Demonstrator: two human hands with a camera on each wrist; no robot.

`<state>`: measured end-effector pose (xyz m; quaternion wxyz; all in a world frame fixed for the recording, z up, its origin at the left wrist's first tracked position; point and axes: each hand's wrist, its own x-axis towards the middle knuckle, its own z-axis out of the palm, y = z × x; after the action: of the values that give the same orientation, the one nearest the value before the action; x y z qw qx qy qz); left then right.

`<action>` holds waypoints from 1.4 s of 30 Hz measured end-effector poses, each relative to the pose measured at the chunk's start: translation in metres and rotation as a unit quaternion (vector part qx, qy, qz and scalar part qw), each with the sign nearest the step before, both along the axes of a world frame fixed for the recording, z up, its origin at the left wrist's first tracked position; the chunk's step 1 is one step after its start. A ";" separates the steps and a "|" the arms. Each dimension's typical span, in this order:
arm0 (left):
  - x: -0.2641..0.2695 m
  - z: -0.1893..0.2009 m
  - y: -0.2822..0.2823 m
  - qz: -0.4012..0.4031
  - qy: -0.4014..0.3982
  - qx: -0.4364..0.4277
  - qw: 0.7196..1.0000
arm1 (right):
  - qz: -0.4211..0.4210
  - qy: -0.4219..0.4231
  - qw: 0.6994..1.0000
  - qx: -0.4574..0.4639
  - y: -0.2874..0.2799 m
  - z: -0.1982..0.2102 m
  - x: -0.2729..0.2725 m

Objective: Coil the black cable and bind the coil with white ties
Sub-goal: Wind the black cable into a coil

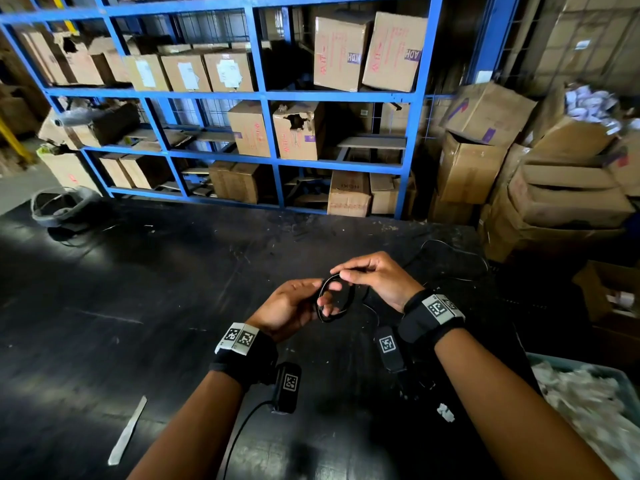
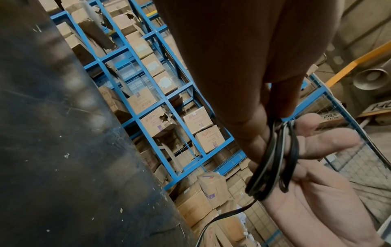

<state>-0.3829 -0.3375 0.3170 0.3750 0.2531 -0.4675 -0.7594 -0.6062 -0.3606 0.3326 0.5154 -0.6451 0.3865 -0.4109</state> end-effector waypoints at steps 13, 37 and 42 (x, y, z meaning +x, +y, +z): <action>-0.012 0.001 -0.005 0.087 0.071 -0.031 0.993 | 0.002 -0.012 1.000 0.012 0.001 -0.013 0.005; -0.019 -0.002 0.000 0.092 0.090 0.009 0.992 | -0.103 0.146 0.962 -0.206 0.009 -0.022 0.014; -0.022 -0.001 0.002 0.093 0.097 -0.009 0.991 | -0.131 0.169 0.945 -0.248 0.007 -0.026 0.020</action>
<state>-0.4052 -0.3358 0.3163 0.4898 0.2170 -0.4104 -0.7380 -0.5864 -0.3533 0.3063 0.2083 -0.7559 0.4350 -0.4427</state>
